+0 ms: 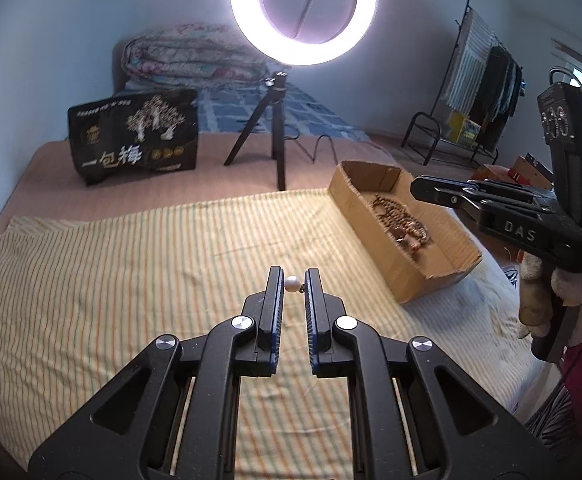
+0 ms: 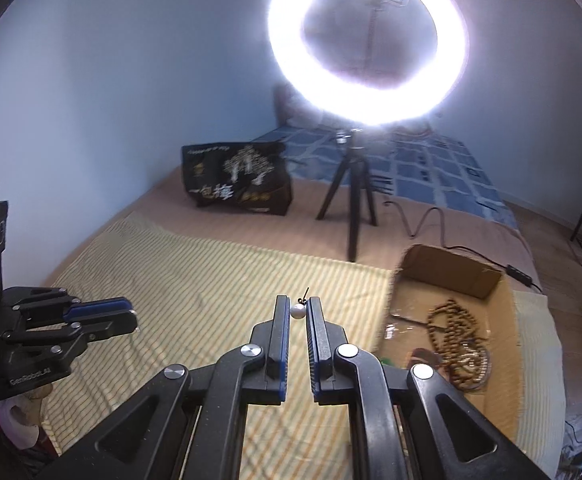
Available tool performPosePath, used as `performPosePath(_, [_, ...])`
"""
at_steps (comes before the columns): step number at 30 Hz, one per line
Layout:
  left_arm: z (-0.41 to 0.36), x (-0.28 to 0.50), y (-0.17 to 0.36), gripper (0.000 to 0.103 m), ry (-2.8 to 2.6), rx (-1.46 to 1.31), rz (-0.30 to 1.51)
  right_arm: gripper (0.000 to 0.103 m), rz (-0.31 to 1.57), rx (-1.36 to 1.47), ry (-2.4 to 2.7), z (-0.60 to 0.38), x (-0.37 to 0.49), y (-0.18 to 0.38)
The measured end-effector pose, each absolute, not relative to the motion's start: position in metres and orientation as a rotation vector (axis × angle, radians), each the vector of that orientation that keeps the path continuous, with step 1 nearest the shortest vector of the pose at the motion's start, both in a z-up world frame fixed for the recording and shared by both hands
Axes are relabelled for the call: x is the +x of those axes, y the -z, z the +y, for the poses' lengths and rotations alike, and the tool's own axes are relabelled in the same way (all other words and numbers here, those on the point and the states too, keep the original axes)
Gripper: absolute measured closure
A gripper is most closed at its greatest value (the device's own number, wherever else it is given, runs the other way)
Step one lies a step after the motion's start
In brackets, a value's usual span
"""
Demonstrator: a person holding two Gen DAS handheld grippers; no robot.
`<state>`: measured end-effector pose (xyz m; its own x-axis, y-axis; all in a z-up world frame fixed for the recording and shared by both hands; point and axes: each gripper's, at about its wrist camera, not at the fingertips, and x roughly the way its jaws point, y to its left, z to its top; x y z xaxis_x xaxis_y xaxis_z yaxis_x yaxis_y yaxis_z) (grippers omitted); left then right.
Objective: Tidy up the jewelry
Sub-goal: 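Carry the pearl earring over the cardboard box with the right tool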
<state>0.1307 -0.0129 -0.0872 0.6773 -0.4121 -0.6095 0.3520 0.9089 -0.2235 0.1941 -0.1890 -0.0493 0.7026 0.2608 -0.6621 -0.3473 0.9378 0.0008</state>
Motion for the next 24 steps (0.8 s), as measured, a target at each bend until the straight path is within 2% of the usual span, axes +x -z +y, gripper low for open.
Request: performPosePath(24, [-0.120,0.176,0.061,0.094,0.533,-0.060,0.658,0.097,0.705,0.005,-0.180,-0.301,0.237,0.038])
